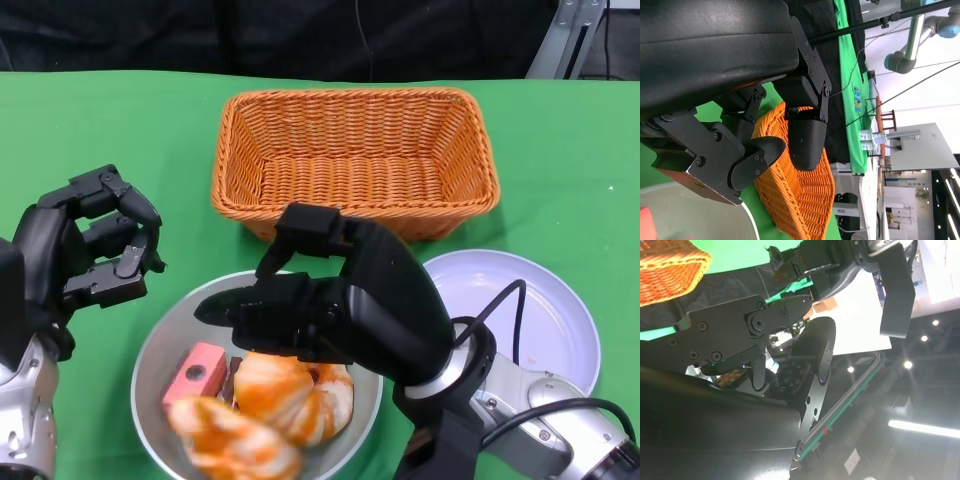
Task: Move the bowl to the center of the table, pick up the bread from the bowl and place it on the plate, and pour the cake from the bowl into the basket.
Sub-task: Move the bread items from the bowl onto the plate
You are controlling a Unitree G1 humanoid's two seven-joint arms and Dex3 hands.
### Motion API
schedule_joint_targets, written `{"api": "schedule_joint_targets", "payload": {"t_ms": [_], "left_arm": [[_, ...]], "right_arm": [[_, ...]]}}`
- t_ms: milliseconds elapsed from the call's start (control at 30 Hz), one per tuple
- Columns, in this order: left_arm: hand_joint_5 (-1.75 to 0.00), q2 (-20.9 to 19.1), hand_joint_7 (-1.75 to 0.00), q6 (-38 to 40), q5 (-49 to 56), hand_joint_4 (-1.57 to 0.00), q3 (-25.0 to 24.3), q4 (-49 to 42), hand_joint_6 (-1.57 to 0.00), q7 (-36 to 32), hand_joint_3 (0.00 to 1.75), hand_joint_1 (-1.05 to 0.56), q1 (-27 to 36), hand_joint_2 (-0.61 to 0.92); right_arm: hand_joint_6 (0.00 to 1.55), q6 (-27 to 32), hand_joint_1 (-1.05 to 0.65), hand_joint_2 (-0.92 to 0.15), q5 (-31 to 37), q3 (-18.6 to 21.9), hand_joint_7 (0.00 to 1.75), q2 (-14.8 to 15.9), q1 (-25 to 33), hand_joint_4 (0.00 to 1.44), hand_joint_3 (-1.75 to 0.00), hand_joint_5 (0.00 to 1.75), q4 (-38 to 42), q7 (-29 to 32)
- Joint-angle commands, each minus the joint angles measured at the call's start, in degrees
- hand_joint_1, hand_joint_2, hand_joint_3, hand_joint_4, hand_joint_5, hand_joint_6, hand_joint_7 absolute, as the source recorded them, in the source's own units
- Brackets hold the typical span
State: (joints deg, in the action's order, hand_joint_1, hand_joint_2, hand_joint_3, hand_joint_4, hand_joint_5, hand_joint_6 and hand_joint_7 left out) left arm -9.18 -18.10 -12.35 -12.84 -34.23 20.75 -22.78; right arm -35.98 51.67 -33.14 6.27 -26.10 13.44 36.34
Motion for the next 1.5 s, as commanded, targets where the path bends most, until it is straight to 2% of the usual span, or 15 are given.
{"api": "schedule_joint_targets", "payload": {"t_ms": [33,133,300,400,467,567,767,900,1100,1300,1500], "left_arm": [[-1.64,-0.78,-1.38,-1.9,0.27,-0.8,-0.4,-0.47,-0.86,-0.9,1.16,-0.05,0.33,0.46],[-1.62,-0.82,-1.37,-5.48,1.29,-0.78,-0.42,-3.24,-0.86,-1.39,1.15,-0.05,-0.51,0.47],[-1.58,-1.5,-1.41,-10.03,0.06,-0.77,-0.52,-8.1,-0.82,1.88,1.15,-0.14,-2.16,0.43],[-1.57,-1.79,-1.42,-11.6,-0.62,-0.78,-0.79,-10.15,-0.81,3.7,1.15,-0.16,-2.93,0.42],[-1.53,-1.62,-1.39,-12.29,-1.76,-0.79,-1.35,-11.62,-0.81,5.47,1.16,-0.13,-3.6,0.42],[-1.51,-1.45,-1.35,-13.05,-2.3,-0.82,-1.76,-13.04,-0.83,6.27,1.19,-0.09,-4.16,0.43],[-1.51,-1.35,-1.32,-13.32,-2.29,-0.81,-1.9,-14.02,-0.84,6.47,1.23,-0.06,-4.5,0.43],[-1.53,-1.68,-1.37,-15.83,0.17,-0.82,-1.36,-15.44,-0.83,4.02,1.24,-0.13,-4.83,0.4],[-1.55,-1.67,-1.42,-16.35,-0.39,-0.83,-1.7,-17.0,-0.81,5.36,1.23,-0.14,-5.58,0.42],[-1.54,-1.41,-1.38,-15.47,-0.04,-0.79,-1.49,-15.87,-0.81,4.36,1.22,-0.05,-4.93,0.46],[-1.54,-1.31,-1.34,-14.92,-0.34,-0.8,-1.53,-15.9,-0.83,4.74,1.16,-0.02,-4.95,0.5]], "right_arm": [[1.08,0.06,-0.28,-0.88,-0.88,0.49,0.05,0.28,1.28,0.72,0.0,1.0,-1.45,-1.86],[0.99,-0.45,-0.33,-0.87,-1.02,0.12,0.01,0.61,1.47,0.71,0.0,0.9,-1.21,-4.16],[0.83,-1.4,-0.45,-0.87,-2.87,0.02,0.0,1.78,2.03,0.6,0.0,0.77,-1.85,-10.21],[0.81,-1.8,-0.49,-0.87,-3.83,0.33,0.0,2.14,2.37,0.61,0.0,0.69,-2.42,-12.71],[0.79,-2.0,-0.53,-0.86,-4.98,0.45,0.0,2.71,2.72,0.63,0.0,0.53,-3.27,-15.16],[0.78,-1.98,-0.55,-0.85,-6.23,0.74,0.0,3.01,3.43,0.67,0.0,0.41,-4.41,-17.62],[0.76,-0.78,-0.59,-0.87,-7.23,1.78,0.0,3.03,5.03,0.67,0.0,0.35,-7.32,-21.42],[0.73,2.95,-0.61,-0.88,-11.17,2.9,0.0,2.88,7.72,0.64,-0.01,0.32,-12.42,-27.76],[0.71,9.12,-0.65,-0.9,-15.3,3.5,0.0,2.48,11.3,0.65,-0.01,0.35,-20.74,-36.5],[0.71,12.13,-0.71,-0.92,-13.87,3.63,0.0,2.67,12.89,0.67,-0.01,0.3,-24.83,-39.78],[0.7,14.07,-0.73,-0.92,-10.55,4.22,0.0,4.16,12.77,0.65,-0.02,0.23,-26.72,-41.99]]}}
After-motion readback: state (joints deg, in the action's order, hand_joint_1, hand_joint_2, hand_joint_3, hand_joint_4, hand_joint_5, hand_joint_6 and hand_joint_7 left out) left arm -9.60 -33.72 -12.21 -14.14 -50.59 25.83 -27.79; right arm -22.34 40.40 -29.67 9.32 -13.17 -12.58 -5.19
